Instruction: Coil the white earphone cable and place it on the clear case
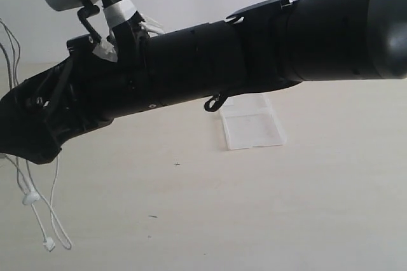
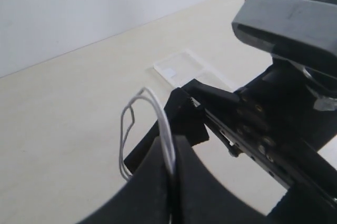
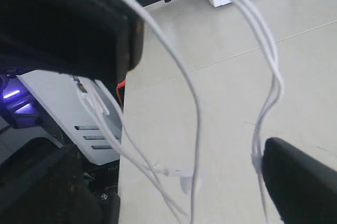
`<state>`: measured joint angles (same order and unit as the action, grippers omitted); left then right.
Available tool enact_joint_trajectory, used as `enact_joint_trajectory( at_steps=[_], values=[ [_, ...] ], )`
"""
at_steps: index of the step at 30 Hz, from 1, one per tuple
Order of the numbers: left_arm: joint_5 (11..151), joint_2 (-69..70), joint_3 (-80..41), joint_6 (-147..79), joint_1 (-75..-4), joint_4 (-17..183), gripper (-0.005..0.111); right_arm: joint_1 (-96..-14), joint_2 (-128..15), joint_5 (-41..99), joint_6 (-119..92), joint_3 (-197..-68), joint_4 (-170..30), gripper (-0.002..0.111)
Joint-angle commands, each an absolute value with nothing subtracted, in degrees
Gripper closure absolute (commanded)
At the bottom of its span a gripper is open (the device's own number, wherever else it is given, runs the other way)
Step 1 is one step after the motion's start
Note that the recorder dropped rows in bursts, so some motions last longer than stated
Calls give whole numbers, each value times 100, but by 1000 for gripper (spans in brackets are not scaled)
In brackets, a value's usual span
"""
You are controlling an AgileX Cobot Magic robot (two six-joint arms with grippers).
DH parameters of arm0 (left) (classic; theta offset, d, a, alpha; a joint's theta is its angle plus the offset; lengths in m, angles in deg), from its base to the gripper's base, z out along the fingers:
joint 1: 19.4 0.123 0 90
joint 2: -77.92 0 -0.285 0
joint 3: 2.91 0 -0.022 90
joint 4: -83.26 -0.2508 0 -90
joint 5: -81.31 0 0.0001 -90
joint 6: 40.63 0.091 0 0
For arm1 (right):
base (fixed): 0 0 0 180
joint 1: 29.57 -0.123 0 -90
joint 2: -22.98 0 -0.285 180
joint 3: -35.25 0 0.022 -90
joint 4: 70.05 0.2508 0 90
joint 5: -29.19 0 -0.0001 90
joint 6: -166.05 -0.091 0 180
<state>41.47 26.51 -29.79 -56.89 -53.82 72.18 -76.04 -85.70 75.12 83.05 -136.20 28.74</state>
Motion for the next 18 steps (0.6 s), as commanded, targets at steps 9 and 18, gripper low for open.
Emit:
enact_joint_trajectory(
  at_steps=[9,18],
  values=[
    [4289,2672,-2934,-5717,-5366,7183,107,-7619,-8564,7213,8350,-13654,2975,18],
    [4334,2672,-2934,-5729,-5366,7205,107,-7619,-8564,7107,8389,-13654,2990,8]
  ],
)
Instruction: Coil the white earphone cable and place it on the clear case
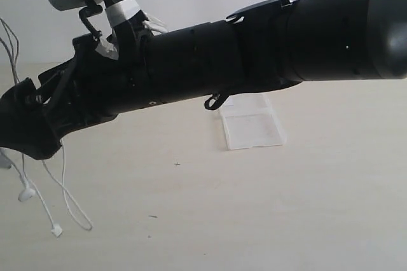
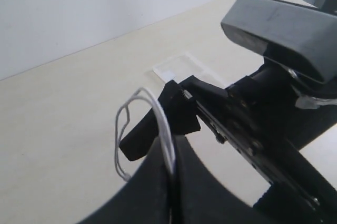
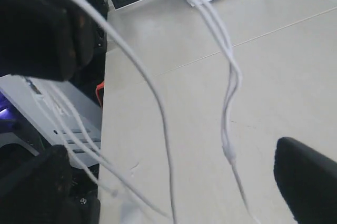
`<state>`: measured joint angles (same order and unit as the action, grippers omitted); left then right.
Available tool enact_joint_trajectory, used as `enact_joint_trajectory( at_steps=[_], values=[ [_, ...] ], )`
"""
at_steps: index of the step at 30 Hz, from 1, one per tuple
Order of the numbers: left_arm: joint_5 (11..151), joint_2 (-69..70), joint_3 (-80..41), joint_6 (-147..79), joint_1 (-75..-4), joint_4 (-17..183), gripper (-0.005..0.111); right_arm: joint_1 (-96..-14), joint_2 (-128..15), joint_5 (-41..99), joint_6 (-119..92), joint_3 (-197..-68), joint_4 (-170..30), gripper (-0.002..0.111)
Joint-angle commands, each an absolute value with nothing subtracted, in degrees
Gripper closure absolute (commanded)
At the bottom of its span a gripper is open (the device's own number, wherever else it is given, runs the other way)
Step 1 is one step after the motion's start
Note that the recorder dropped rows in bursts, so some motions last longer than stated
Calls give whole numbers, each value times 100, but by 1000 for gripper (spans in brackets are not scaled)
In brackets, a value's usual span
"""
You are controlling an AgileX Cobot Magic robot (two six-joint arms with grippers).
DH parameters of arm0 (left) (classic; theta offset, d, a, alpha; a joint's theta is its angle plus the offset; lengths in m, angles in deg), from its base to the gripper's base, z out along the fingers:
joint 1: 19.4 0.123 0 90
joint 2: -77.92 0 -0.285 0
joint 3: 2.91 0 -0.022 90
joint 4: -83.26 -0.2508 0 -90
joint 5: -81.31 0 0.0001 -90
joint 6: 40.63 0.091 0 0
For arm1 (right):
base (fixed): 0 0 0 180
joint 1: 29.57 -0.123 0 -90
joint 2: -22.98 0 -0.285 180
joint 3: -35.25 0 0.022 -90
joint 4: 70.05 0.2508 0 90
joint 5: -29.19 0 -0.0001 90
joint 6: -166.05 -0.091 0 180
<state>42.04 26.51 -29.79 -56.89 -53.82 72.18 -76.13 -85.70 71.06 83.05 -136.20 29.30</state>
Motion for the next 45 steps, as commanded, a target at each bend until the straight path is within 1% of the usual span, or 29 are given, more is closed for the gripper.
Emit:
enact_joint_trajectory(
  at_steps=[1,6,8,11,15,23,30,32,34,40,45],
  values=[
    [4355,2672,-2934,-5729,-5366,7205,107,-7619,-8564,7130,8389,-13654,2990,8],
    [4402,2672,-2934,-5729,-5366,7205,107,-7631,-8564,7193,8353,-13654,2990,8],
    [4427,2672,-2934,-5729,-5366,7205,107,-7787,-8564,7144,8391,-13654,2990,8],
    [4448,2672,-2934,-5729,-5366,7205,107,-8079,-8564,6565,8653,-13654,2990,8],
    [4446,2672,-2934,-5729,-5366,7276,107,-8083,-8564,6058,8653,-13654,2990,8],
    [4461,2672,-2934,-5729,-5366,7310,107,-8083,-8564,5998,8975,-13690,2990,8],
    [4461,2672,-2934,-5729,-5366,7310,107,-8083,-8682,5940,8744,-13883,2990,10],
    [4461,2672,-2934,-5729,-5366,7310,107,-8083,-8756,5940,8719,-13883,2990,14],
    [4460,2672,-2934,-5718,-5366,7310,107,-8083,-8815,5940,8601,-13883,2990,21],
    [4460,2672,-2934,-5707,-5366,7310,107,-8083,-8904,5977,8586,-13883,2990,45],
    [4460,2672,-2934,-5683,-5366,7300,107,-8083,-8904,5966,8586,-13883,2990,58]
  ],
)
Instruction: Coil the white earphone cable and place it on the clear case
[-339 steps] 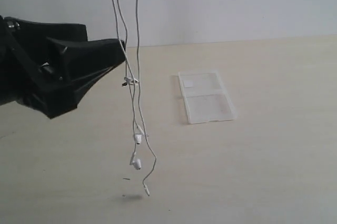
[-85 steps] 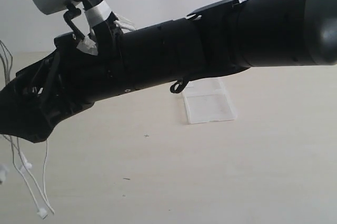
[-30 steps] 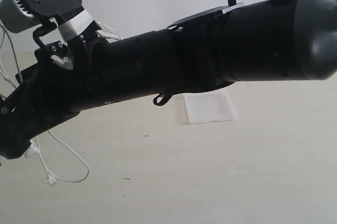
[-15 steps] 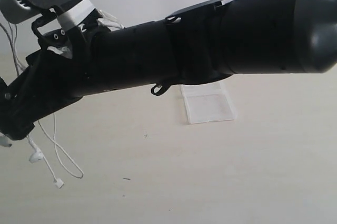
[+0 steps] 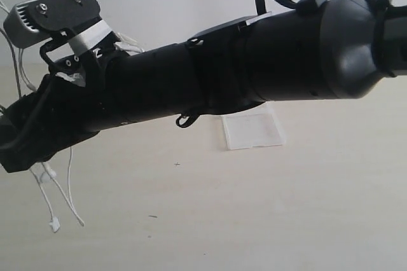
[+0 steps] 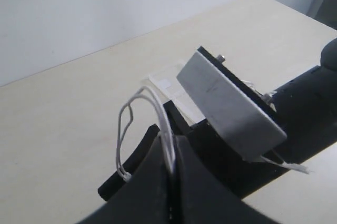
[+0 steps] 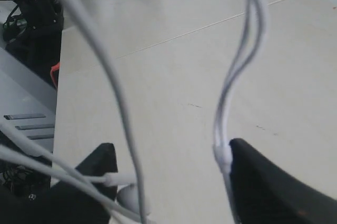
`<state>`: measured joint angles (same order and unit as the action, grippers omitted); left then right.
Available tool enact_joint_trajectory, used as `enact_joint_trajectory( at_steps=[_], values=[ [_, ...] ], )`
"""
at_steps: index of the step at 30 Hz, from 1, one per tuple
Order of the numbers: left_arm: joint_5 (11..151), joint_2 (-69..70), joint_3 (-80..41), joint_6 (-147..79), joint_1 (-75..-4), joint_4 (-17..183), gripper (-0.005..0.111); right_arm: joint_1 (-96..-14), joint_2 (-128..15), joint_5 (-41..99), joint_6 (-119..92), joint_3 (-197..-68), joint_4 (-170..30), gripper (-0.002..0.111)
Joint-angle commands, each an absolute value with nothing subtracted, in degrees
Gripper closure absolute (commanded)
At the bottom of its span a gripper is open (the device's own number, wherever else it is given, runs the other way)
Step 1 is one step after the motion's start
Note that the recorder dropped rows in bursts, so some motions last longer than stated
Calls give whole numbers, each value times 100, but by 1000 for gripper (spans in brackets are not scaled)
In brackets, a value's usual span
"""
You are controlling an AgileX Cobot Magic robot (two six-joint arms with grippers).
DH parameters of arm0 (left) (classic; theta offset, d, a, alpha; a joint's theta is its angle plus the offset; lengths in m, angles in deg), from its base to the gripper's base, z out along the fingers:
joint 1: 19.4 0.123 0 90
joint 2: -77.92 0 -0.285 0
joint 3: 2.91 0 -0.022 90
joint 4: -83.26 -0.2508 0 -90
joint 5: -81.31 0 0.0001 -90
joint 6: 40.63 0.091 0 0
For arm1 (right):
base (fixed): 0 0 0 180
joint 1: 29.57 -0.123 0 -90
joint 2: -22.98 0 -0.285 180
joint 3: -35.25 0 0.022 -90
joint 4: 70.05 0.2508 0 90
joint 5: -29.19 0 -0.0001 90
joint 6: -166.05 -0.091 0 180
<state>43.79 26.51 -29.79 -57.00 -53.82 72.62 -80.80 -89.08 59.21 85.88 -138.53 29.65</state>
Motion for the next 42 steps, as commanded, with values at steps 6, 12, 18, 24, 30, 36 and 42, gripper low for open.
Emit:
enact_joint_trajectory(
  at_steps=[6,12,18,24,30,36,42],
  values=[
    [4460,2682,-2934,-5656,-5366,7299,107,-8083,-8904,5966,8586,-13883,2990,70],
    [4460,2716,-2934,-5584,-5366,7180,107,-8083,-8904,5966,8586,-13883,2990,71],
    [4495,2716,-2934,-5595,-5366,7022,107,-8083,-8904,5966,8586,-13883,2990,71],
    [4587,2716,-2746,-5595,-5366,7022,107,-8083,-8913,5966,8490,-13883,2990,71],
    [4560,2716,-2482,-5595,-5366,7022,107,-8083,-8913,5966,8490,-13883,2990,71],
    [4334,2705,-2482,-5595,-5366,7022,107,-8083,-8913,5966,8490,-13883,2990,71],
    [4307,2705,-2482,-5595,-5366,7022,107,-8083,-8913,5943,8478,-13883,2990,74]
  ],
)
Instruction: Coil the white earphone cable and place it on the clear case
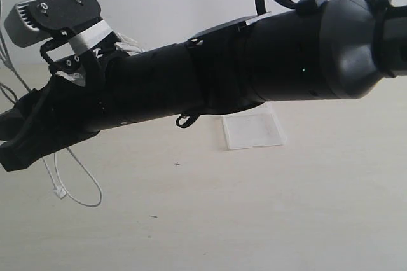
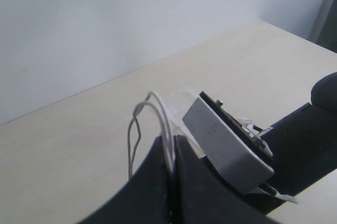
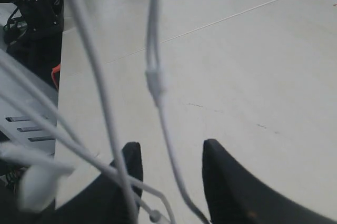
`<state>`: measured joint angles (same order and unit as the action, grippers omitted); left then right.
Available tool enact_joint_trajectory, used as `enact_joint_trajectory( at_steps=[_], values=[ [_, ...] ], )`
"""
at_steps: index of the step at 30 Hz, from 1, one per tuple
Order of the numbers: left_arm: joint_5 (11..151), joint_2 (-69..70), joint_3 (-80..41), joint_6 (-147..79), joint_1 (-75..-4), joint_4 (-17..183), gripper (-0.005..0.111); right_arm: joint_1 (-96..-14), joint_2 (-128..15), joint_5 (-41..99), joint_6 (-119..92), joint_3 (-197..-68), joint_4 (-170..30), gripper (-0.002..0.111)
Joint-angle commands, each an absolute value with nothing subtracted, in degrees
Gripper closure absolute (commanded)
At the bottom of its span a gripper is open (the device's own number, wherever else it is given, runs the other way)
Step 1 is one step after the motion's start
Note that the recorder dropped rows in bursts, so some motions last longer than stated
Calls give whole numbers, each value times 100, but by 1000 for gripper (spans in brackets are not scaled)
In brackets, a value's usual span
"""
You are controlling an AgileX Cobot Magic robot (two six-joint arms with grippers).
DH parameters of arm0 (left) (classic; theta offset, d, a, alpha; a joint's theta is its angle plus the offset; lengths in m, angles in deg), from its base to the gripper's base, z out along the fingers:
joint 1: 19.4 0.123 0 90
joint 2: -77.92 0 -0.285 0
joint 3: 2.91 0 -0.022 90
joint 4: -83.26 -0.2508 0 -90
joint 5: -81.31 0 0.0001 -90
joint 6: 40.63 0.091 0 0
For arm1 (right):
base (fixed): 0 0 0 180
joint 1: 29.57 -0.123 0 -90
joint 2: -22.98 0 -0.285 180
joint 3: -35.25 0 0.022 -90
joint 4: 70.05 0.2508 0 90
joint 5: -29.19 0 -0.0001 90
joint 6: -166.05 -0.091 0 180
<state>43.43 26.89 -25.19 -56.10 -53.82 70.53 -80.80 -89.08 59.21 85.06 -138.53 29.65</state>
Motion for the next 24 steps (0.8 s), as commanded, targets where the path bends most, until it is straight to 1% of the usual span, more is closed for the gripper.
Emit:
enact_joint_trajectory(
  at_steps=[1,2,8,9,12,14,16,20,21,23,24],
  values=[
    [4281,2705,-2482,-5595,-5366,7022,107,-8083,-8913,5943,8453,-13883,2990,77],
    [4257,2705,-2482,-5595,-5366,7022,107,-8083,-8913,5943,8449,-13883,2990,80],
    [4175,2705,-2482,-5595,-5366,7022,107,-8083,-8913,5943,8436,-13883,2990,106],
    [4164,2705,-2482,-5595,-5366,7010,107,-8083,-8913,5955,8436,-13883,2990,108],
    [4118,2705,-2482,-5595,-5366,6997,107,-8083,-8913,5943,8436,-13883,2990,106],
    [4106,2705,-2482,-5583,-5366,6967,107,-8083,-8913,5943,8436,-13883,2990,100],
    [4106,2705,-2482,-5583,-5366,6907,107,-8083,-8913,5943,8436,-13883,2990,89],
    [4106,2705,-2482,-5583,-5366,6878,107,-8083,-8913,6023,8436,-13883,2990,56],
    [4106,2705,-2482,-5583,-5366,6863,107,-8083,-8913,6123,8458,-13883,2990,49],
    [4106,2705,-2482,-5583,-5366,6863,107,-8083,-8913,6259,8502,-13883,2938,41],
    [4106,2705,-2482,-5583,-5366,6839,107,-8083,-8913,6299,8502,-13883,2872,39]
  ],
)
